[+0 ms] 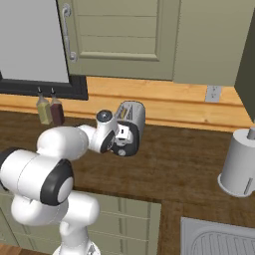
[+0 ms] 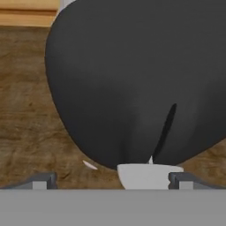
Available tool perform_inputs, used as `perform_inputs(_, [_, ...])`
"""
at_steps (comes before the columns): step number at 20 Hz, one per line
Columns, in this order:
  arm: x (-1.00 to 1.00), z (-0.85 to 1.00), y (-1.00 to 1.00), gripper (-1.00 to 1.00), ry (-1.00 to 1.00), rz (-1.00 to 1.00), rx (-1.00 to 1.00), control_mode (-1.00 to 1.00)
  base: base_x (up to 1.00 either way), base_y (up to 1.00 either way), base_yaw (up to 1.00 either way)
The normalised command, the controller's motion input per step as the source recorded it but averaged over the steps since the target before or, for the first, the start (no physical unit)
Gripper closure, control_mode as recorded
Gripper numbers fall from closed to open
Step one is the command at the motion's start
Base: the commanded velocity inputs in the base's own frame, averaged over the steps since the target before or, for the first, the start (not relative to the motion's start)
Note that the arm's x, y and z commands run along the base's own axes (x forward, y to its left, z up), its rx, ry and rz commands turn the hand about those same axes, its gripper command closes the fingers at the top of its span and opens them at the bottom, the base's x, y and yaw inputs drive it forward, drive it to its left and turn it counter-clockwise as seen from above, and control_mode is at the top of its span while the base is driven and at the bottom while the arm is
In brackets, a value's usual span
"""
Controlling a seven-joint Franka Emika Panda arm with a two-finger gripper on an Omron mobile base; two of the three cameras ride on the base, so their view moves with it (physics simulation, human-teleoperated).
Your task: Start the toaster. Once the lever pops up, take the bread to the plate on the dining counter.
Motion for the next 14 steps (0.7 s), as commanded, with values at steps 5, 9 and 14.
perform_inputs(5, [0.0, -0.35, 0.0, -1.0, -0.01, 0.0, 0.0, -1.0, 0.0, 0.0, 0.0])
perform_inputs(9, [0.0, -0.26, 0.0, -1.0, 0.0, 0.0, 0.0, -1.0, 0.0, 0.0, 0.0])
perform_inputs(14, [0.0, -0.19, 0.0, -1.0, 0.0, 0.0, 0.0, -1.0, 0.0, 0.0, 0.0])
